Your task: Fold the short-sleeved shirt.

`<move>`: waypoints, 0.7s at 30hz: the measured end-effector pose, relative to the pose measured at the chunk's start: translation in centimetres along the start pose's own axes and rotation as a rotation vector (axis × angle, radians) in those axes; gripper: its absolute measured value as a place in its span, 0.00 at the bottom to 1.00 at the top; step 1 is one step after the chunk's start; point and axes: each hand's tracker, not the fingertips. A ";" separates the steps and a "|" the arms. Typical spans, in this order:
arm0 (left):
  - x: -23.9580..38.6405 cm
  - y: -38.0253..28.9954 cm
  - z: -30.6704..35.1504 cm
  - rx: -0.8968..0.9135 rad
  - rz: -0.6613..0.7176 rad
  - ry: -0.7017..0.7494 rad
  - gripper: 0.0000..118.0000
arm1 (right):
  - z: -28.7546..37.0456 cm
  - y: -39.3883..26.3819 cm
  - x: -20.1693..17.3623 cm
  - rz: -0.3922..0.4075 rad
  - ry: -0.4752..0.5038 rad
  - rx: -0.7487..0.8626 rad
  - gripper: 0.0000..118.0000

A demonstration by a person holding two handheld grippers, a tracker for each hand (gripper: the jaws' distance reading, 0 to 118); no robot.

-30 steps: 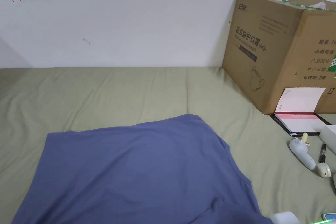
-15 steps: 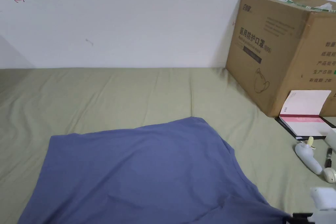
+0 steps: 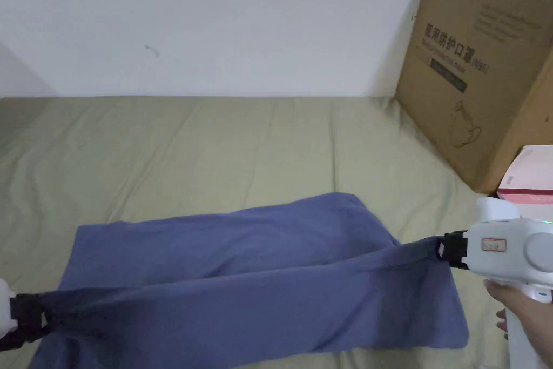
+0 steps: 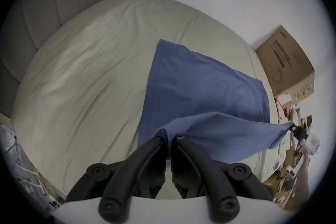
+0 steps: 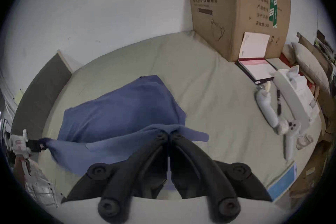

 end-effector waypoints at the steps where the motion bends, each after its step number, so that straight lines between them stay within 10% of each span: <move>1: 0.1 0.9 -1.2 -0.012 -0.007 0.012 0.03 | -1.6 0.5 -0.4 -0.001 -0.002 -0.014 0.01; 4: 0.4 1.9 -3.0 0.016 -0.032 0.053 0.14 | -4.8 1.3 -1.7 0.017 -0.023 -0.024 0.02; 6: 0.4 2.3 -3.0 0.060 -0.049 0.110 0.49 | -5.7 1.6 -2.5 0.038 -0.058 -0.007 0.14; 7: 0.3 2.1 -2.8 0.076 -0.052 0.094 0.86 | -5.7 1.6 -2.7 0.031 -0.065 0.013 0.45; 8: 0.2 1.9 -2.7 0.079 -0.057 0.092 1.00 | -6.4 1.8 -1.8 0.022 -0.062 0.030 0.74; 10: 0.5 1.3 -1.4 0.143 -0.081 0.048 0.94 | -5.4 1.5 -1.8 0.017 -0.047 0.077 0.99; 18: 3.8 -4.0 6.3 0.423 -0.427 -0.008 0.95 | 5.2 -1.9 -6.0 0.087 0.081 0.333 0.99; 21: 5.1 -7.1 9.8 0.623 -0.438 -0.100 0.77 | 9.8 -4.6 -9.1 0.102 0.145 0.501 0.97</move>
